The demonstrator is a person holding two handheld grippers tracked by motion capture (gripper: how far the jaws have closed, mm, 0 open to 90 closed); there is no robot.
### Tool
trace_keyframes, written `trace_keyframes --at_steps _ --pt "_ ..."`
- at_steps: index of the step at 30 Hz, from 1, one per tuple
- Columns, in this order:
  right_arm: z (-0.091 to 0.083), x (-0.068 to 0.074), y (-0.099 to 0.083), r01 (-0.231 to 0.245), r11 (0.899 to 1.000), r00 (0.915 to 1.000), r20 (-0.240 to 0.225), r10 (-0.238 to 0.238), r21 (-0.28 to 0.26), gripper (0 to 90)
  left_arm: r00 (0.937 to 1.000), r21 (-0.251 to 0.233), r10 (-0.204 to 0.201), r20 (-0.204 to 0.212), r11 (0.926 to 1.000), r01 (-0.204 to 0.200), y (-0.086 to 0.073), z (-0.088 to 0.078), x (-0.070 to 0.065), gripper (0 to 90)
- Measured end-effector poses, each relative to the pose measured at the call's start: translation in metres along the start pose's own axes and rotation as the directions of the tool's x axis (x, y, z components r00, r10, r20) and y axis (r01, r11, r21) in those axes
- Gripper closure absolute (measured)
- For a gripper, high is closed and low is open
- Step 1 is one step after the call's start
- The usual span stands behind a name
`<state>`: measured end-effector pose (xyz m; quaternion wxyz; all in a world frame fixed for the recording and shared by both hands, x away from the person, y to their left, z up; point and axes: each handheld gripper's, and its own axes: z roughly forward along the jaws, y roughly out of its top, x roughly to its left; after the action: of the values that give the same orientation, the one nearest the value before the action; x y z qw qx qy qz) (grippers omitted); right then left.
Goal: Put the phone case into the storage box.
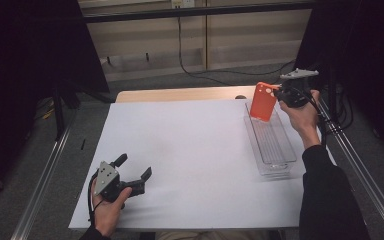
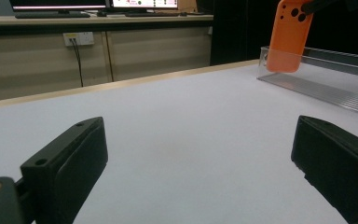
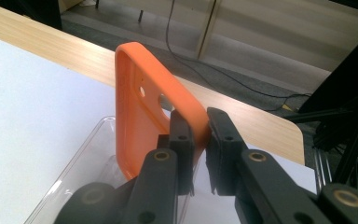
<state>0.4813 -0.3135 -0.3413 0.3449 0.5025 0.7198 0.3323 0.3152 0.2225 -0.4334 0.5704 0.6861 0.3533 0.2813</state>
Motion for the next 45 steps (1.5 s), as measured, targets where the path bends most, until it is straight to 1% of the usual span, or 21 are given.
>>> trace_keyframes --at_steps 9,11,12,22,24,30,32,35,36,40,45 --pt "0.008 0.004 -0.001 0.016 1.000 0.9995 0.027 -0.016 0.016 81.8 1.0000 -0.001 0.003 0.000 1.0000 -0.003 0.000 0.000 0.000 3.5" --pt "0.010 0.006 -0.001 0.022 1.000 0.9993 0.029 -0.022 0.018 81.8 1.0000 0.001 0.005 -0.003 1.0000 -0.005 0.000 0.000 0.001 3.5" --pt "0.010 0.007 -0.001 0.022 1.000 0.9993 0.031 -0.023 0.020 81.8 1.0000 -0.001 -0.002 -0.004 1.0000 0.002 0.000 0.000 0.000 3.5" --pt "0.014 0.013 -0.001 0.033 0.999 0.9990 0.030 -0.034 0.021 81.8 1.0000 0.000 0.005 -0.002 1.0000 -0.005 0.000 0.000 0.000 3.5" --pt "0.014 0.012 0.000 0.033 0.999 0.9989 0.031 -0.034 0.023 81.8 1.0000 -0.001 0.003 -0.001 1.0000 -0.003 0.000 0.000 0.000 3.5" --pt "0.016 0.008 0.003 0.026 0.999 0.9996 0.008 -0.027 0.042 81.6 1.0000 0.002 0.008 0.000 1.0000 -0.008 0.000 0.000 -0.001 3.5" --pt "0.017 0.006 0.005 0.015 0.999 0.9999 -0.002 -0.015 0.048 81.5 1.0000 0.000 0.006 0.001 1.0000 -0.006 0.000 0.000 -0.001 3.5" --pt "0.019 0.004 0.006 0.010 0.998 0.9999 -0.008 -0.010 0.056 81.3 1.0000 0.003 0.009 0.004 1.0000 -0.009 0.001 0.000 0.000 3.5" --pt "0.020 0.003 0.006 0.008 0.998 1.0000 -0.006 -0.008 0.059 81.4 1.0000 0.003 0.003 0.002 1.0000 -0.003 0.001 0.000 0.000 3.5" --pt "0.024 0.001 0.007 -0.007 0.998 1.0000 0.001 0.007 0.059 81.3 1.0000 0.003 0.009 0.004 1.0000 -0.009 0.001 0.000 0.000 3.5" --pt "0.027 0.000 0.009 -0.009 0.998 0.9999 0.005 0.009 0.064 81.2 1.0000 0.001 0.005 0.006 1.0000 -0.005 0.000 0.000 -0.001 3.5"
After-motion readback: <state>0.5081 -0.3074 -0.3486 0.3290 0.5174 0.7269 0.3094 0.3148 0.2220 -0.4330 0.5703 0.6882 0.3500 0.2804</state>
